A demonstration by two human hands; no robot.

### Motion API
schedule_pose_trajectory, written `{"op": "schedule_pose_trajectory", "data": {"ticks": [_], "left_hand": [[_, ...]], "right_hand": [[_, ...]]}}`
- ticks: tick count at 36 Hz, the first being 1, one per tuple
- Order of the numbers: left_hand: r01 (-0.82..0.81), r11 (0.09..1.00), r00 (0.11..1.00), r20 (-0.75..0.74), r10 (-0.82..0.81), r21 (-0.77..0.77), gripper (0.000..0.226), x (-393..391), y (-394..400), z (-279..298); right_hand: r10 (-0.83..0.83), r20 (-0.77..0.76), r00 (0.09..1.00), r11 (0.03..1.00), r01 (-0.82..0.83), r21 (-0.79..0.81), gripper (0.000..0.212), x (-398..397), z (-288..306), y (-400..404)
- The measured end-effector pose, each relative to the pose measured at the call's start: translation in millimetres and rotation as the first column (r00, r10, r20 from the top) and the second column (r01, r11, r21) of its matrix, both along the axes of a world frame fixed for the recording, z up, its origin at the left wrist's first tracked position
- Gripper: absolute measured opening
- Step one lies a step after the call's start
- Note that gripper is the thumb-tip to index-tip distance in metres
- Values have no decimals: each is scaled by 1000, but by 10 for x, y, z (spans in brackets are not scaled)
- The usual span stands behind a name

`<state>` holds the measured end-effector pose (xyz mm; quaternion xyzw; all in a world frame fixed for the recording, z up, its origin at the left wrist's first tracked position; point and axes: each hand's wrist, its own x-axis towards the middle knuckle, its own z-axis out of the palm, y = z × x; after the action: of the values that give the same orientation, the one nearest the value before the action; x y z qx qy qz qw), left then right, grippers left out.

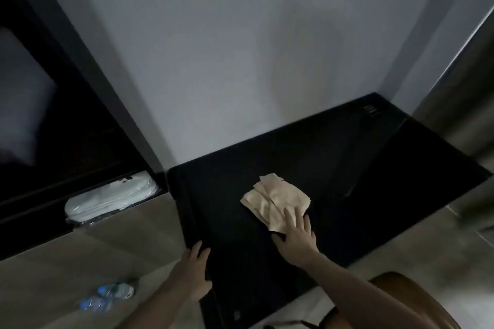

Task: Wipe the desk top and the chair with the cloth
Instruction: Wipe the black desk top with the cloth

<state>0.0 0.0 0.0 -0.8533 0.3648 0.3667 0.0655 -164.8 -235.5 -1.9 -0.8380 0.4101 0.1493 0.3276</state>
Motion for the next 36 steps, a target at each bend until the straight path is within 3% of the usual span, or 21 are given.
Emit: {"op": "schedule_pose_trajectory", "data": {"ticks": [3,6,14,19,25,29,36], "left_hand": [[0,1000,1000,14,0,-11,97,184,-39,-175],[100,994,994,50,-102,43,105,368,-110,-356],[203,977,977,57,-207,62,126,532,-231,-820],[280,956,952,104,-289,86,132,612,-256,-860],[266,960,957,93,-274,90,135,608,-251,-924],[241,968,968,60,-245,75,133,620,-228,-894],[255,959,964,44,-262,128,130,627,-219,-828]], "right_hand": [[-83,-4,997,996,83,42,87,344,-153,-205],[-169,-26,985,983,170,72,88,700,-277,-348],[-401,-51,915,915,402,21,94,1338,-643,-455],[-337,-205,919,941,331,-63,85,1387,-782,-221],[-217,-141,966,976,213,-44,83,998,-809,330],[-139,-193,971,990,133,-43,85,643,-774,893],[-156,-244,957,984,173,50,82,195,-594,1832]]}}
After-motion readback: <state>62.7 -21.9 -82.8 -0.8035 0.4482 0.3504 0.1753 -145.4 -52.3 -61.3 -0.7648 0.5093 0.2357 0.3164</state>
